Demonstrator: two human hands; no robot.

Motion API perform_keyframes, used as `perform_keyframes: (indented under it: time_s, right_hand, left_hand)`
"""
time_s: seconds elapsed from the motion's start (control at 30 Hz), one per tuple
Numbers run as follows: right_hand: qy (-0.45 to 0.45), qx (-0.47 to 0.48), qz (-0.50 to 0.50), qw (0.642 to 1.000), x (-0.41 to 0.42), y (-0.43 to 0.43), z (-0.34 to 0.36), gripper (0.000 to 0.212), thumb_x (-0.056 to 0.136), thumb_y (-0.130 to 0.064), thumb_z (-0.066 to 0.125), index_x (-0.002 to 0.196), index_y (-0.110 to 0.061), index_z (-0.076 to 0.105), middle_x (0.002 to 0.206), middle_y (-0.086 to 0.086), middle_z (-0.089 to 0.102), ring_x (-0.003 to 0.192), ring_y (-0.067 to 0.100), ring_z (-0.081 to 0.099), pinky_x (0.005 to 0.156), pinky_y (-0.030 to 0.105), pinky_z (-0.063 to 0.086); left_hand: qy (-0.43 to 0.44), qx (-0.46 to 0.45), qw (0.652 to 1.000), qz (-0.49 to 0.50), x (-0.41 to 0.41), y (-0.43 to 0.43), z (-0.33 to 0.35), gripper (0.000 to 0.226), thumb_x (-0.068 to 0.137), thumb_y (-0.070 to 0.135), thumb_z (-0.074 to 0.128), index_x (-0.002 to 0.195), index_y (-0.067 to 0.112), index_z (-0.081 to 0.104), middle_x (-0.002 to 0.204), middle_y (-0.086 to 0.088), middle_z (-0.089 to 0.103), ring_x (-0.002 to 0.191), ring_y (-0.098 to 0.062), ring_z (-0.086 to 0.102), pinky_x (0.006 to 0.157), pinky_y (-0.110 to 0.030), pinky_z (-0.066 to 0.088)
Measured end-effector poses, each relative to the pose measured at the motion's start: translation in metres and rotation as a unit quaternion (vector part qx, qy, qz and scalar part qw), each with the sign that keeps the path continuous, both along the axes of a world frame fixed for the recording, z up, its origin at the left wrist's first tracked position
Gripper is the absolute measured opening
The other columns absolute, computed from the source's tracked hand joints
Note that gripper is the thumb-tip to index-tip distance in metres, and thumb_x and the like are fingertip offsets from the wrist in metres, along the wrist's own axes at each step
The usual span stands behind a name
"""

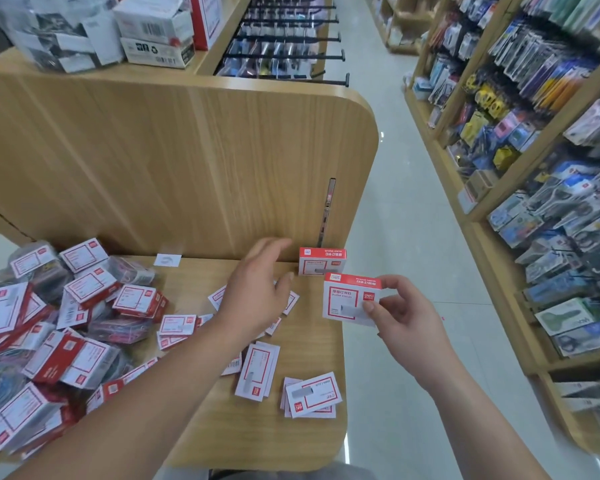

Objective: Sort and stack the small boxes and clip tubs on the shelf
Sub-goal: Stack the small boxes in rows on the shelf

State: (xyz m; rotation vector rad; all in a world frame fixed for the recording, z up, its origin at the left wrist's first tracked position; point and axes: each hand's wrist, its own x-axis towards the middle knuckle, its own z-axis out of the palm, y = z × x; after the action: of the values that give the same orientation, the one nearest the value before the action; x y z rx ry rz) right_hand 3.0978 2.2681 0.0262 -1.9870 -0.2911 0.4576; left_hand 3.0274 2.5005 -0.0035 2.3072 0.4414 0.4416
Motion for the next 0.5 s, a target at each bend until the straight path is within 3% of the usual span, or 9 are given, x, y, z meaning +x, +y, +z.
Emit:
perform_keyframes:
  time_s: [0.1, 0.2, 0.27, 0.33, 0.4, 0.5]
  right_hand:
    - [-0.010, -0.001, -0.029, 1.000, 0.002, -0.004, 0.001, 0.017, 0.098, -0.017, 0.065, 0.104, -0.032, 0.058, 0.077, -0.006, 0.074, 0.054, 0.005, 0.058, 0.055, 0.031, 0.048]
    - [-0.010, -0.003, -0.049, 0.999, 0.003, -0.008, 0.003, 0.016, 0.097, -0.021, 0.066, 0.104, -0.034, 0.059, 0.077, -0.005, 0.074, 0.059, 0.008, 0.062, 0.066, 0.043, 0.055]
    - [-0.010, -0.003, -0.054, 0.999, 0.004, -0.010, 0.004, 0.017, 0.097, -0.022, 0.067, 0.104, -0.035, 0.059, 0.078, -0.003, 0.075, 0.062, 0.010, 0.063, 0.071, 0.047, 0.057]
    - [-0.010, 0.004, -0.053, 0.999, 0.006, -0.011, 0.005, 0.018, 0.096, -0.022, 0.067, 0.103, -0.037, 0.060, 0.079, -0.003, 0.075, 0.067, 0.014, 0.066, 0.074, 0.048, 0.057]
    - [-0.015, 0.012, -0.046, 0.999, 0.007, -0.011, 0.008, 0.020, 0.096, -0.021, 0.067, 0.102, -0.039, 0.060, 0.078, -0.003, 0.075, 0.073, 0.018, 0.067, 0.075, 0.050, 0.058]
    - [-0.033, 0.020, -0.028, 0.999, 0.008, -0.008, 0.012, 0.024, 0.097, -0.019, 0.065, 0.105, -0.042, 0.062, 0.077, -0.003, 0.073, 0.074, 0.020, 0.066, 0.075, 0.051, 0.058]
  left_hand:
    - [0.040, 0.035, 0.998, -0.033, 0.016, -0.002, -0.007, 0.052, 0.093, 0.022, 0.069, 0.142, 0.025, 0.052, 0.136, 0.006, 0.058, 0.123, -0.014, 0.056, 0.095, -0.033, 0.050]
    - [0.035, 0.014, 0.999, -0.021, 0.023, -0.006, -0.014, 0.029, 0.096, 0.028, 0.066, 0.123, 0.032, 0.057, 0.117, 0.011, 0.064, 0.107, -0.011, 0.061, 0.084, -0.036, 0.054]
    - [0.034, -0.049, 0.998, -0.009, 0.027, -0.006, -0.011, 0.016, 0.097, 0.026, 0.066, 0.110, 0.032, 0.060, 0.103, 0.015, 0.069, 0.093, -0.005, 0.064, 0.077, -0.028, 0.054]
    - [0.027, -0.182, 0.983, 0.003, 0.029, -0.007, -0.001, 0.012, 0.098, 0.020, 0.067, 0.108, 0.025, 0.064, 0.096, 0.009, 0.074, 0.087, -0.004, 0.069, 0.076, -0.020, 0.055]
    - [0.012, -0.288, 0.958, 0.008, 0.027, -0.004, 0.006, 0.013, 0.098, 0.018, 0.067, 0.111, 0.019, 0.067, 0.097, 0.000, 0.078, 0.092, -0.014, 0.074, 0.084, -0.030, 0.059]
    - [-0.001, -0.320, 0.947, -0.013, 0.016, -0.001, 0.020, 0.015, 0.101, 0.016, 0.064, 0.115, 0.016, 0.069, 0.102, -0.006, 0.078, 0.091, -0.021, 0.076, 0.084, -0.036, 0.060]
